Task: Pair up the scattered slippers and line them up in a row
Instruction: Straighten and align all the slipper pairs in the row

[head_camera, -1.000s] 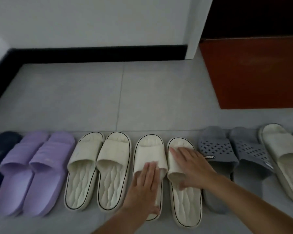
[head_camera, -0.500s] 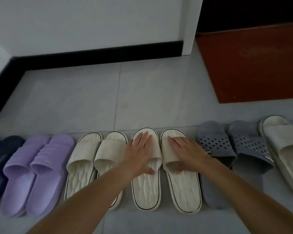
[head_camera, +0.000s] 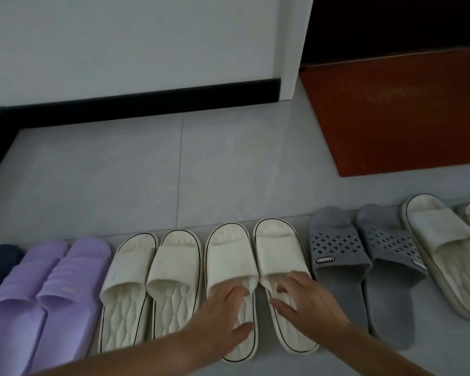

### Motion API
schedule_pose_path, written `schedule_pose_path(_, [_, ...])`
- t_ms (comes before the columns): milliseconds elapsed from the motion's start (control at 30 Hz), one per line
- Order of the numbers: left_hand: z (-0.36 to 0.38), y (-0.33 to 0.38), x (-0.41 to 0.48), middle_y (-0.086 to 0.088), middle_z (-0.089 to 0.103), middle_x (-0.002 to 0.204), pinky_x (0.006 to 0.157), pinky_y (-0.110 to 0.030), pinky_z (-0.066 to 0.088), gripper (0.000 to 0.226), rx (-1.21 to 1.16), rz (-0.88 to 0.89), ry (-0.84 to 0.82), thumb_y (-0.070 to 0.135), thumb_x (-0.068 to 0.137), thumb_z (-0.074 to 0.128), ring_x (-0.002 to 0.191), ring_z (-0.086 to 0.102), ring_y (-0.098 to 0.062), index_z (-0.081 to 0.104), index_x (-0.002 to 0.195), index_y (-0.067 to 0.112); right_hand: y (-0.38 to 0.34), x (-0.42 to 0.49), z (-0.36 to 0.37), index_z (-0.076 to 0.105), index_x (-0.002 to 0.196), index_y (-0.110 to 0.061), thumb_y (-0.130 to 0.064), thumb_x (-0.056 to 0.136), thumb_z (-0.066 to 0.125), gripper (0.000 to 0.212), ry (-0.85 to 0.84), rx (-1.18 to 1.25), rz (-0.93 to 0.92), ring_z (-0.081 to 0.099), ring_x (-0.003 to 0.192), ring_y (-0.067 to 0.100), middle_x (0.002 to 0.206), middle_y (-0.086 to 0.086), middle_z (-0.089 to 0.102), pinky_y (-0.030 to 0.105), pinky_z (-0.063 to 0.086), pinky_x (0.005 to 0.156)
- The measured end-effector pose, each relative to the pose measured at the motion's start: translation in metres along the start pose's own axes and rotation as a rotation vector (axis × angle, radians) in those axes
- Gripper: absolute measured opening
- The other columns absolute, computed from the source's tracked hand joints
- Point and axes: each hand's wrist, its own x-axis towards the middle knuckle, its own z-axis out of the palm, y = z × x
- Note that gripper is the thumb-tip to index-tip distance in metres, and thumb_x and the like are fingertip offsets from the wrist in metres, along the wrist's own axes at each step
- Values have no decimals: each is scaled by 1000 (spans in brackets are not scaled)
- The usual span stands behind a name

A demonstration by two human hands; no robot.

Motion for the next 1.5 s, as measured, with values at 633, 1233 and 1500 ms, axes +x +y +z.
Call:
schedule_pose_path(633, [53, -7, 46, 0, 36, 142, 111, -34, 18, 67, -47, -147, 103, 39, 80, 55, 137, 26, -22, 31, 137, 15, -1, 19, 40, 55, 112, -22, -28, 90, 47, 24, -122, -21, 98, 51, 113, 19, 117, -4, 60, 33, 38, 95])
schedule_pose_path(1233, [51, -26, 18, 9, -43, 142, 106, -33, -26, 145, 215, -42, -154, 66, 55, 72, 123, -50, -8, -44, 129, 21, 25, -9, 33, -18, 147, -26, -51, 67, 73, 124, -493, -294, -24, -20, 145, 18, 158, -4, -21, 34, -3, 120])
schedule_pose_path(1500, [47, -22, 17, 9, -42, 143, 105, -33, -26, 144, 209, -50, -183, 64, 57, 73, 123, -51, -9, -44, 128, 20, 15, -13, 35, -21, 146, -24, -52, 70, 71, 122, -490, -276, 17, -21, 145, 20, 157, -3, -24, 34, -2, 120])
